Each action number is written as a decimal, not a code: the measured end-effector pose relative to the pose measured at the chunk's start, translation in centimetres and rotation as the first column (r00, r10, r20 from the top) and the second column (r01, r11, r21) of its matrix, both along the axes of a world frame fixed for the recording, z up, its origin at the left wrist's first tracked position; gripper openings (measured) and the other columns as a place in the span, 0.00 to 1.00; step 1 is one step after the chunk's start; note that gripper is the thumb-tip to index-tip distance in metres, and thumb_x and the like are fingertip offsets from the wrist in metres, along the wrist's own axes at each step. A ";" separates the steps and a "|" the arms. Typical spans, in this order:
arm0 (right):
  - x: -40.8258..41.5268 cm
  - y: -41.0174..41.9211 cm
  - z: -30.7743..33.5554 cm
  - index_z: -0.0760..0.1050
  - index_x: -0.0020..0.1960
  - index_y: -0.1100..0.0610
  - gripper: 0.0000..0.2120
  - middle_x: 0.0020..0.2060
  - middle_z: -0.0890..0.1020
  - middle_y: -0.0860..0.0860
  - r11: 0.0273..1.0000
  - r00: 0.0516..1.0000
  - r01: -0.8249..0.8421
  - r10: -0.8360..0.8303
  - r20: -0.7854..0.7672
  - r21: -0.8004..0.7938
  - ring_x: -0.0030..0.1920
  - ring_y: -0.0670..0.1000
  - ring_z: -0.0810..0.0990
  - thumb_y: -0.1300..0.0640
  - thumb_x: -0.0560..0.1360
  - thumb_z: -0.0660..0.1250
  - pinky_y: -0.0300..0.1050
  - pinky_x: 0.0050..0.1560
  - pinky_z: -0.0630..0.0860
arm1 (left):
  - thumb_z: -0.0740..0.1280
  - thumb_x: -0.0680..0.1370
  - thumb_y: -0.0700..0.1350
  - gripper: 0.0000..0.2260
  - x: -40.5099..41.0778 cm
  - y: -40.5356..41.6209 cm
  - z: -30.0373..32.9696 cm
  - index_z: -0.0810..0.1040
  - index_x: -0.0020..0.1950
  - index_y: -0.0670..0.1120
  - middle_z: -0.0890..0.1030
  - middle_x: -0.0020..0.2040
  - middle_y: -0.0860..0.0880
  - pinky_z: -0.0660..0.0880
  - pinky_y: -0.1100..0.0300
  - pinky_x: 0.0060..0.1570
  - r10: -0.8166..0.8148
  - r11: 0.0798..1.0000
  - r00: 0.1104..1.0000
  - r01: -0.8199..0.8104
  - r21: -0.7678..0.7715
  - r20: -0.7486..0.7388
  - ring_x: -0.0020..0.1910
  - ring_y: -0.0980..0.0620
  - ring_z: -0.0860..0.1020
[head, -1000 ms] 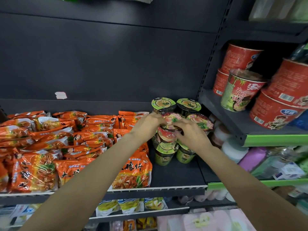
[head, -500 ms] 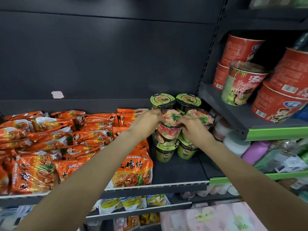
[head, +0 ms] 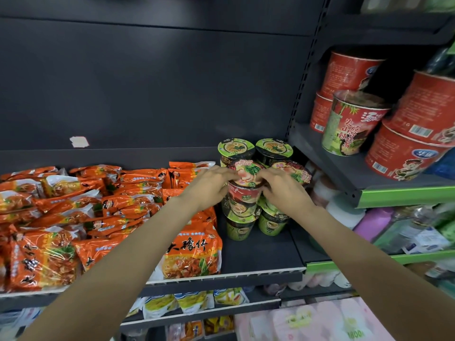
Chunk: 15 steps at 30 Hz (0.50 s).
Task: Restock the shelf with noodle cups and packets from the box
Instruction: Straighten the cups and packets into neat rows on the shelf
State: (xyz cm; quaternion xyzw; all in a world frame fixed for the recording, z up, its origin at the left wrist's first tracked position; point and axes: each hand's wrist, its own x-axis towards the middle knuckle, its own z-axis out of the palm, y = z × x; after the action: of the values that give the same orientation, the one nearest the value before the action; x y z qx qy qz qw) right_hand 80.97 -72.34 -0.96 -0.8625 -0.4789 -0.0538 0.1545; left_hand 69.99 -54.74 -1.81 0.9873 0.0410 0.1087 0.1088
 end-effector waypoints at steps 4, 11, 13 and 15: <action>-0.7 0.3 -0.1 0.69 0.69 0.48 0.22 0.62 0.75 0.49 1.000 1.000 0.000 0.001 0.010 -0.017 0.63 0.50 0.71 0.47 0.76 0.65 0.47 0.58 0.71 | 0.61 0.80 0.45 0.21 0.2 0.0 -0.1 0.65 0.73 0.51 0.63 0.75 0.50 0.62 0.52 0.71 0.079 0.997 0.997 -0.079 -0.022 -0.024 0.73 0.49 0.62; -0.4 0.4 -1.1 0.79 0.60 0.57 0.13 0.60 0.79 0.52 0.997 0.998 -0.063 0.063 0.006 0.046 0.61 0.55 0.75 0.57 0.78 0.64 0.51 0.60 0.73 | 0.59 0.81 0.39 0.15 0.7 -0.8 0.1 0.73 0.67 0.42 0.73 0.68 0.44 0.61 0.64 0.67 0.089 0.995 0.995 -0.086 -0.049 0.046 0.68 0.49 0.70; -0.2 0.1 -1.4 0.80 0.57 0.60 0.11 0.57 0.81 0.55 0.989 0.994 -0.105 0.105 0.003 0.106 0.57 0.57 0.78 0.61 0.76 0.66 0.51 0.60 0.74 | 0.59 0.81 0.40 0.14 0.5 -1.0 -0.2 0.74 0.66 0.42 0.74 0.67 0.44 0.62 0.64 0.66 0.112 0.993 0.992 -0.109 -0.055 0.060 0.67 0.49 0.71; -0.2 0.0 -1.2 0.80 0.57 0.61 0.11 0.57 0.80 0.55 0.987 0.994 -0.109 0.112 -0.019 0.116 0.58 0.56 0.78 0.63 0.75 0.67 0.49 0.60 0.73 | 0.60 0.81 0.42 0.14 0.3 -1.3 -0.5 0.75 0.66 0.42 0.74 0.67 0.44 0.64 0.60 0.67 0.141 0.988 0.988 -0.137 -0.064 0.057 0.66 0.47 0.72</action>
State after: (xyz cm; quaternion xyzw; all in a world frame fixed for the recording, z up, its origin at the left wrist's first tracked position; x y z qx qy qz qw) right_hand 80.82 -72.30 -2.13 -0.8250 -0.5199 -0.0615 0.2128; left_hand 70.25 -56.07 -2.30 0.9745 0.1097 0.1450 0.1317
